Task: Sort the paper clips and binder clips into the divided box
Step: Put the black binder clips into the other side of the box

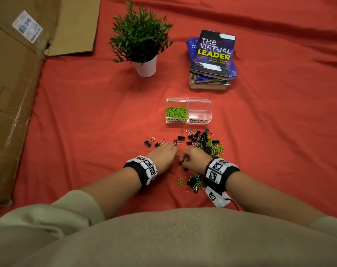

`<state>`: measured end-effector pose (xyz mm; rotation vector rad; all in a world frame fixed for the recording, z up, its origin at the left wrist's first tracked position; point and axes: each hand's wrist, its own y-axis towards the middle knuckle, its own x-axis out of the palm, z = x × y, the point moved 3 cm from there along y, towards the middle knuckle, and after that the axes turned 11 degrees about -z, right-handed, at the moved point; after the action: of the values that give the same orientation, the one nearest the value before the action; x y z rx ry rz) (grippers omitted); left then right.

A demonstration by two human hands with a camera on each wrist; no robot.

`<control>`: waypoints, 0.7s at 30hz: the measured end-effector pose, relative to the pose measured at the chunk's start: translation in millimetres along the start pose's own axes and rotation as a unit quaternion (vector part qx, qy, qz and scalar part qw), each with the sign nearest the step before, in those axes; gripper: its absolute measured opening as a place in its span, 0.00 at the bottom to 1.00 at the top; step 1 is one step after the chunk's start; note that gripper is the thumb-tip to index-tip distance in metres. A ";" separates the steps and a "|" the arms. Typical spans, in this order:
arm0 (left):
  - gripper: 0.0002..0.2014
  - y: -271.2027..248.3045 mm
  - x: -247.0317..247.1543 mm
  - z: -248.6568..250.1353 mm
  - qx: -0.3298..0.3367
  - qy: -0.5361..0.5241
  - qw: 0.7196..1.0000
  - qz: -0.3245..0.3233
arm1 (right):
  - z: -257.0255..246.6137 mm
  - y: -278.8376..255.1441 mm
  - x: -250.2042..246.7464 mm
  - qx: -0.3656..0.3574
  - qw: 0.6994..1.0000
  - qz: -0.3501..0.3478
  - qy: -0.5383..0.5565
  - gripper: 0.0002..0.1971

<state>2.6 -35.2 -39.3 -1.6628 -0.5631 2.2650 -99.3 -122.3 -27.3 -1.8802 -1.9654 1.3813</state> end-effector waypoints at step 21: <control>0.08 11.5 -10.9 9.4 -0.130 -0.295 0.946 0.018 | 15.7 -18.5 -17.0 0.011 0.992 0.100 0.071 0.05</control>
<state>-3.0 -51.6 -32.9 -1.0609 -1.0048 2.8186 -118.8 -141.6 -16.1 -2.1501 -1.7304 1.2661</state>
